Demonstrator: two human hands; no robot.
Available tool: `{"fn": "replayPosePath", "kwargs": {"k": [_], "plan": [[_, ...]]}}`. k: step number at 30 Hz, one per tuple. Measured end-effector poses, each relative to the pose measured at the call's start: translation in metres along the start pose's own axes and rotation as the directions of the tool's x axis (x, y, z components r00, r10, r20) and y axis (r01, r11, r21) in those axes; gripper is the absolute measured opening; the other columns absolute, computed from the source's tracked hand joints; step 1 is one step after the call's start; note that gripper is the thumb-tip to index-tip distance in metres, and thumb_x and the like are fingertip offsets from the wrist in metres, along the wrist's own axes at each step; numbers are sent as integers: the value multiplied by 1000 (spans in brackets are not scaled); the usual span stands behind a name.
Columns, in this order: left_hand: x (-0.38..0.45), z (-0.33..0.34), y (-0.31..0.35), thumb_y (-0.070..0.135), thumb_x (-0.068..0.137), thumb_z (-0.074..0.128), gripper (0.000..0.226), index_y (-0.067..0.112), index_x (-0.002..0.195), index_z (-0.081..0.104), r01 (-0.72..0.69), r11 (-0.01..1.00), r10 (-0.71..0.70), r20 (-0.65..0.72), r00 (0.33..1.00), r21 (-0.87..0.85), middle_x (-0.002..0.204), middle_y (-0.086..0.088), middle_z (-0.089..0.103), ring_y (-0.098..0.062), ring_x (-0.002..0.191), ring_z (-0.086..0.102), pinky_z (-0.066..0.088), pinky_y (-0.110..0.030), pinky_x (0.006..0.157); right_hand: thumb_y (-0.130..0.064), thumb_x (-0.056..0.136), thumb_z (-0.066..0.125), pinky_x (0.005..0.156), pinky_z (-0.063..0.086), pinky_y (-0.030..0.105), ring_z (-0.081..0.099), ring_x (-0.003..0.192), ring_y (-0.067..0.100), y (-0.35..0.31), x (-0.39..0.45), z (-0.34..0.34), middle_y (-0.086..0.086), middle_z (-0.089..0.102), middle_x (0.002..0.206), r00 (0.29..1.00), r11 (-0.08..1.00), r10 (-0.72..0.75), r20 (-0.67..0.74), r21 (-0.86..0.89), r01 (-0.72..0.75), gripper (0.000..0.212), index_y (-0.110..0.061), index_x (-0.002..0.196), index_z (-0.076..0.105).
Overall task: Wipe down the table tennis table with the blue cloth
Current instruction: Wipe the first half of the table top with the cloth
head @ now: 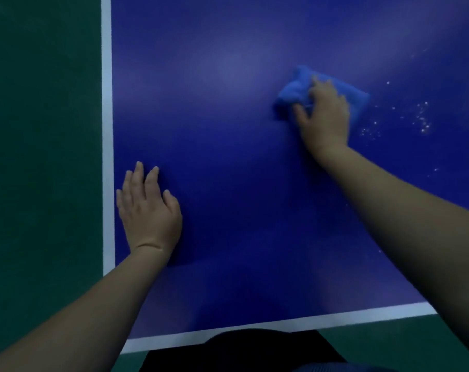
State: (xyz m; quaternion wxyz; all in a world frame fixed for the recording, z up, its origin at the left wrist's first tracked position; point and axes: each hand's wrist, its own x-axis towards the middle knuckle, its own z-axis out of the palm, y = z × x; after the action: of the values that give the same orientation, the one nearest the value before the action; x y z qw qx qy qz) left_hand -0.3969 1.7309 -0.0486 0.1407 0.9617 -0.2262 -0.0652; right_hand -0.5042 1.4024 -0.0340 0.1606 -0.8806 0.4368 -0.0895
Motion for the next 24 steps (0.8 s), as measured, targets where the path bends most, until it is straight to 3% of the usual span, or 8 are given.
{"fn": "replayPosePath", "kwargs": {"k": [3, 7, 9, 11, 13, 16, 21, 24], "plan": [[0, -1, 1, 31, 91, 31, 55, 18, 145, 34, 1, 1000, -1, -2, 1000, 8, 160, -6, 22, -24, 149, 13, 9, -47, 121, -37, 94, 51, 119, 12, 43, 23, 145, 21, 13, -38, -5, 5, 38, 151, 944, 956, 293, -150, 65, -287, 54, -11, 140, 41], [1, -2, 2, 30, 90, 32, 55, 17, 144, 36, 7, 1000, -7, 3, 1000, 15, 159, -6, 23, -24, 148, 14, 9, -47, 121, -30, 88, 62, 114, 18, 47, 30, 143, 25, -25, -84, 16, 2, 40, 150, 987, 984, -163, 7, 73, 162, 29, -13, 111, 57], [1, -3, 2, 30, 90, 32, 56, 17, 144, 36, 11, 1000, -11, 6, 1000, 17, 159, -6, 23, -24, 148, 14, 8, -46, 122, -34, 90, 60, 114, 20, 46, 31, 142, 25, -21, -45, 12, 4, 40, 151, 940, 946, -325, 104, 41, 323, 39, -10, 121, 56], [1, -3, 3, 31, 90, 32, 56, 17, 144, 36, 13, 1000, -13, 10, 1000, 17, 160, -5, 23, -23, 148, 13, 7, -45, 122, -37, 92, 55, 113, 22, 43, 35, 139, 26, 3, 1, 0, 6, 40, 150, 976, 979, -203, 82, -13, 205, 47, -9, 130, 51], [1, -4, 4, 31, 91, 33, 56, 17, 145, 36, 11, 1000, -11, 12, 1000, 13, 160, -5, 23, -23, 148, 13, 8, -45, 122, -38, 93, 52, 114, 22, 42, 36, 137, 25, 41, 20, -16, 5, 41, 149, 993, 994, 110, -51, 27, -109, 47, -10, 130, 50], [1, -4, 4, 31, 90, 32, 56, 17, 144, 37, 18, 1000, -18, 15, 1000, 9, 159, -5, 23, -23, 148, 13, 8, -46, 122, -36, 94, 51, 119, 11, 44, 23, 145, 23, 43, -30, -15, 4, 36, 153, 895, 916, 399, -197, 123, -382, 50, -10, 137, 44], [0, -5, 5, 27, 92, 36, 54, 15, 145, 37, 21, 1000, -21, 18, 1000, 9, 159, -6, 24, -24, 148, 14, 8, -46, 122, -31, 90, 60, 115, 15, 42, 26, 144, 24, 5, -41, 2, 1, 37, 153, 991, 991, -134, 29, 37, 132, 31, -11, 113, 56], [0, -4, 5, 19, 95, 44, 50, 15, 144, 38, 26, 1000, -26, 16, 1000, 14, 159, -6, 24, -25, 148, 14, 9, -47, 122, -34, 92, 55, 114, 18, 44, 30, 142, 24, 39, 12, -15, 3, 37, 152, 998, 998, -57, 32, 8, 57, 37, -8, 118, 54]]}}
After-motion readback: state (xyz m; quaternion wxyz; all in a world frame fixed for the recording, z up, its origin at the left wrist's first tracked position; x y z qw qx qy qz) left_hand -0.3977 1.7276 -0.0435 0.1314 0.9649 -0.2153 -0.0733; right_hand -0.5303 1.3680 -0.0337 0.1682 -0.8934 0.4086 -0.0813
